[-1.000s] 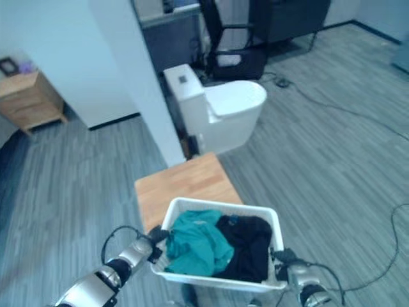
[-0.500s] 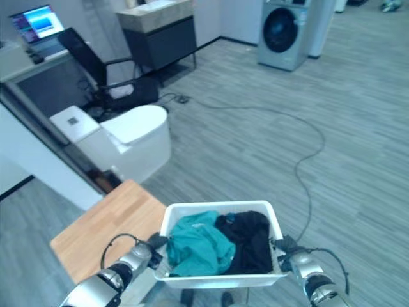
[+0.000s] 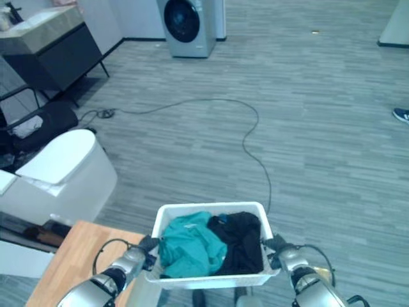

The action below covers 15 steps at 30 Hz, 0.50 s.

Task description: Grab the laundry basket,head to the washer,open it,put in the laundry and shut it.

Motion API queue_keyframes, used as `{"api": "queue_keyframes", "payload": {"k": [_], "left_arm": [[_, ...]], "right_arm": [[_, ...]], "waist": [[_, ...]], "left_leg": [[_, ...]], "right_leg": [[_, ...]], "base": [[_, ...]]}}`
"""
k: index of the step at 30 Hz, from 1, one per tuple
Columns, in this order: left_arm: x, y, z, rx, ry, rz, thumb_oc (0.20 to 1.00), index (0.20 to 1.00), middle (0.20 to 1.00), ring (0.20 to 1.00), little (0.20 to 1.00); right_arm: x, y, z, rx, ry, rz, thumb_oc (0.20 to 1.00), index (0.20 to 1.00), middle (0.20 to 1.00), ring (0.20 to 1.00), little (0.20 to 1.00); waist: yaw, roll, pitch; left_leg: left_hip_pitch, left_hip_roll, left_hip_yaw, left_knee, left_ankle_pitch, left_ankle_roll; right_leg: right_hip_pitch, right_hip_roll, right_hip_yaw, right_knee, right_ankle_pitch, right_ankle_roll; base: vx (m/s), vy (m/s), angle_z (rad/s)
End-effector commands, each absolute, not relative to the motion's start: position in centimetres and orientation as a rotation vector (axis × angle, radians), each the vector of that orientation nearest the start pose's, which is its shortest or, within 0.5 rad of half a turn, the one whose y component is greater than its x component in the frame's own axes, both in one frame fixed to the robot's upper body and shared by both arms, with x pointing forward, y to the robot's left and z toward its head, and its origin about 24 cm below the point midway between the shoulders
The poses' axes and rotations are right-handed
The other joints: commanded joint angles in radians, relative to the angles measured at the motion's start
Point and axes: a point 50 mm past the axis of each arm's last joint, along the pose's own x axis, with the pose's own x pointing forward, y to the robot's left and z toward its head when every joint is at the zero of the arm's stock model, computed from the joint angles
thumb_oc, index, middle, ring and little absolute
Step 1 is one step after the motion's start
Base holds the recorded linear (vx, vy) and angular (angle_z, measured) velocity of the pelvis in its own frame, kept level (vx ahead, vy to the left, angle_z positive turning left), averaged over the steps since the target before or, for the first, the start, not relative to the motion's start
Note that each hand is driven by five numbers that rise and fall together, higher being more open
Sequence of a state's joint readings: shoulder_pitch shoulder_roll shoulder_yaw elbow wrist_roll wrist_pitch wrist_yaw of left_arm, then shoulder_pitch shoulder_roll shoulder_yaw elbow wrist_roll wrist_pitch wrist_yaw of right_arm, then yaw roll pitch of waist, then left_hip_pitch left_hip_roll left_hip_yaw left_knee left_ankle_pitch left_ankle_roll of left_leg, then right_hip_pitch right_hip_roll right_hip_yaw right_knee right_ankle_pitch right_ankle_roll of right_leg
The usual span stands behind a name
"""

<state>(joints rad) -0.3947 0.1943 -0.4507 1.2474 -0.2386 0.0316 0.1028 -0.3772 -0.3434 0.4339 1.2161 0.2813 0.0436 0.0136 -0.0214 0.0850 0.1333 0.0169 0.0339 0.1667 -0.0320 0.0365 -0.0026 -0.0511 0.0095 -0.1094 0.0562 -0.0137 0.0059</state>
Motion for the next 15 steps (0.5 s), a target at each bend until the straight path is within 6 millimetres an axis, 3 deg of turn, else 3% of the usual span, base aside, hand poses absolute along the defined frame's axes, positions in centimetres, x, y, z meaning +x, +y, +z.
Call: {"api": "queue_keyframes", "payload": {"k": [1,8,10,11,12,14,15], "left_arm": [[25.9,17.2,-9.7,0.230,0.812,-0.034,0.200,0.200,0.200,0.200,0.200],[25.0,17.4,-10.3,0.230,0.841,-0.031,0.200,0.200,0.200,0.200,0.200],[25.2,17.0,-10.2,0.221,0.830,-0.039,0.200,0.200,0.200,0.200,0.200],[25.4,16.9,-10.0,0.215,0.835,-0.039,0.200,0.200,0.200,0.200,0.200],[25.4,16.9,-10.0,0.215,0.835,-0.039,0.200,0.200,0.200,0.200,0.200],[25.9,16.6,-9.8,0.215,0.825,-0.039,0.200,0.200,0.200,0.200,0.200],[26.0,16.4,-9.7,0.214,0.825,-0.043,0.200,0.200,0.200,0.200,0.200]], "right_arm": [[25.8,-22.9,-8.4,-0.223,0.804,0.037,0.200,0.200,0.200,0.200,0.200],[24.1,-24.2,-9.1,-0.239,0.831,0.034,0.200,0.200,0.200,0.200,0.200],[24.4,-24.5,-8.5,-0.250,0.793,0.045,0.200,0.200,0.200,0.200,0.200],[24.7,-24.7,-8.0,-0.248,0.765,0.034,0.200,0.200,0.200,0.200,0.200],[24.7,-24.7,-8.0,-0.248,0.765,0.034,0.200,0.200,0.200,0.200,0.200],[25.2,-24.4,-7.5,-0.231,0.733,0.038,0.200,0.200,0.200,0.200,0.200],[25.2,-24.5,-7.5,-0.211,0.732,0.027,0.200,0.200,0.200,0.200,0.200]], "waist": [[-0.021,-0.052,-0.046],[-0.049,-0.057,-0.080],[-0.058,-0.077,-0.069],[-0.056,-0.096,-0.041],[-0.058,-0.094,-0.041],[-0.050,-0.099,-0.022],[-0.049,-0.095,-0.021]], "left_leg": [[-0.057,-0.043,-0.025,0.069,-0.010,0.001],[-0.015,-0.037,-0.022,0.039,-0.014,-0.008],[-0.074,-0.028,-0.010,0.186,-0.034,-0.028],[-0.169,-0.015,-0.011,0.387,-0.004,-0.063],[-0.175,-0.013,-0.014,0.395,-0.007,-0.064],[-0.229,-0.011,-0.033,0.471,0.042,-0.085],[-0.253,-0.005,-0.024,0.434,0.055,-0.082]], "right_leg": [[0.042,-0.010,0.077,0.020,-0.009,0.062],[0.076,-0.001,0.083,-0.007,-0.011,0.057],[0.083,-0.009,0.086,-0.012,-0.016,0.044],[0.101,-0.013,0.083,-0.021,-0.018,0.028],[0.100,-0.011,0.081,-0.021,-0.018,0.028],[0.123,-0.013,0.076,-0.031,-0.026,0.019],[0.136,-0.018,0.068,-0.041,-0.030,0.018]], "base": [[0.06,-0.056,0.06],[0.08,-0.058,-0.01],[0.02,-0.168,-0.03],[-0.04,-0.158,0.00],[-0.03,-0.154,0.04],[0.06,-0.062,0.08],[0.16,-0.003,0.16]]}}
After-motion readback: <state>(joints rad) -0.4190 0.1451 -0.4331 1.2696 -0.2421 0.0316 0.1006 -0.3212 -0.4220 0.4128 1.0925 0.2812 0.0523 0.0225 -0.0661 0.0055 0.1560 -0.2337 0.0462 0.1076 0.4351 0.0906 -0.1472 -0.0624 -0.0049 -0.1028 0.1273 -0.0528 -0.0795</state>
